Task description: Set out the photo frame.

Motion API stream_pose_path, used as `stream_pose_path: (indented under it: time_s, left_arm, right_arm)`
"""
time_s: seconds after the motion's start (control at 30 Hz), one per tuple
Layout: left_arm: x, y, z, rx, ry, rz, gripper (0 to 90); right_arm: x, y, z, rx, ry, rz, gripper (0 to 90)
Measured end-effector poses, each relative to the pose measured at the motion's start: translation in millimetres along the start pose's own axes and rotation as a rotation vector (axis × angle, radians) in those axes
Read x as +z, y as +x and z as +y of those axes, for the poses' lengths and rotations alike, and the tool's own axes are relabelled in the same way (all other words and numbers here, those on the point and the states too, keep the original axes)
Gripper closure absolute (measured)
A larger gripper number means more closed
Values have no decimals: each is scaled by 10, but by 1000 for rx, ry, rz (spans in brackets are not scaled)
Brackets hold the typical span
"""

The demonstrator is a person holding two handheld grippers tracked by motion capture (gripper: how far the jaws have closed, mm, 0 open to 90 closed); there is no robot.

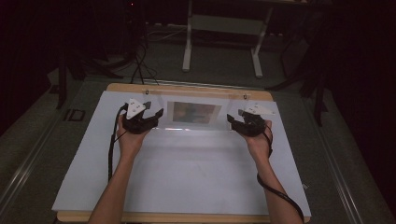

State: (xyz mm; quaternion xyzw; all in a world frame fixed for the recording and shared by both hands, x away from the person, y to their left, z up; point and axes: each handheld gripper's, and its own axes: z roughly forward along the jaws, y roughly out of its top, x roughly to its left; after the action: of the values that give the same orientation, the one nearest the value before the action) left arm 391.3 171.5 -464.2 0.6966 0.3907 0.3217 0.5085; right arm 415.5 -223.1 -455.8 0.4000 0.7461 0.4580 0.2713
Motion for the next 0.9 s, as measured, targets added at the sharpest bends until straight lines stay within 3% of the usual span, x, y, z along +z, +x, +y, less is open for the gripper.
stream_pose_path:
  time_s: [0.53, 0.87, 0.9]
  left_arm:
    - [20, 5, 63, -24, 20, 18, 396]
    - [-54, -29, 158, -48, 56, 8, 395]
    - [-60, -33, 182, -61, 80, 0, 396]
  right_arm:
    - [38, -30, 98, 14, 37, 3, 434]
    - [-66, -7, 146, 19, 42, 8, 436]
    - [-85, -3, 149, 26, 54, 8, 436]
